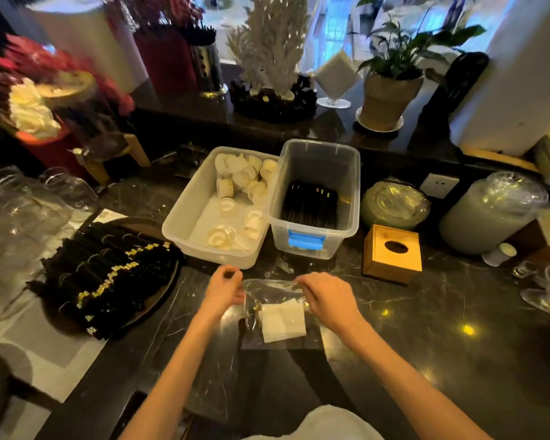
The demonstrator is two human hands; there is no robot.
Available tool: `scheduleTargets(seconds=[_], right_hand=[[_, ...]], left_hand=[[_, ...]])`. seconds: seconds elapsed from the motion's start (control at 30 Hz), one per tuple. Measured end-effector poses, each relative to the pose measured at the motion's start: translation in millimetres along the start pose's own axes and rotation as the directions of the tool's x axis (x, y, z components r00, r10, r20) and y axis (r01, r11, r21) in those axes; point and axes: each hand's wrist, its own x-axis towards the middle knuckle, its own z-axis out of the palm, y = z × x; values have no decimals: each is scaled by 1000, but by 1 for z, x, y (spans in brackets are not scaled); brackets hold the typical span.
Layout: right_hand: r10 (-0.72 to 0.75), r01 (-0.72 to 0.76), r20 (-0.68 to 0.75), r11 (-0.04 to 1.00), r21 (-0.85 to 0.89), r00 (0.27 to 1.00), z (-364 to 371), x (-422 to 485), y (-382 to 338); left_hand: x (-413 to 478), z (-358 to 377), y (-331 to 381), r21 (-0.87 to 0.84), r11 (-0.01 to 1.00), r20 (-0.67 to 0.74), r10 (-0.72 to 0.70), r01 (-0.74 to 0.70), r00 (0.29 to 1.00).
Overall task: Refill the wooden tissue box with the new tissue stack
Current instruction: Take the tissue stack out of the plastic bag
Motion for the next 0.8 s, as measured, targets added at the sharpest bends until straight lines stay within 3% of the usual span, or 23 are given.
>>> scheduleTargets(seconds=[0.03,0.07,0.1,0.13,0.17,0.23,0.33,0.47,0.67,0.73,0.8], right_hand=[[-15,15,-10,1000,-12,1000,-8,8,1],[-43,43,-11,999,-20,999,-17,16,2],[-70,70,-2,997,-24,998,-25,23,3],[-96,97,17,995,-34,995,-36,29,3],[-124,125,38,991,-47,992,-46,35,4],[-169,172,58,984,-46,984,-67,44,4],[-193,192,33,981,10,981,-97,49,5],[-127,128,34,992,-20,991,-142,39,24],[15,-12,114,1000,-25,993,-180,5,61],[53,-58,-31,972,-227,998,-189,3,66],[160,-258,-300,911,-323,941,-199,7,72]], left_hand=[[2,-2,6,218,964,-68,170,-151,983],[3,-4,15,421,849,-40,369,-320,928],[4,-4,28,560,673,95,527,-483,845],[4,-4,44,628,487,279,587,-607,760],[4,-1,60,651,342,444,552,-677,706],[4,1,88,651,213,613,419,-728,670],[11,-4,115,587,237,652,428,-774,626],[19,-16,138,473,394,603,507,-788,616],[10,-21,148,434,428,623,493,-792,608],[0,-14,157,431,410,633,498,-804,593],[-20,-2,169,424,386,609,548,-819,574]])
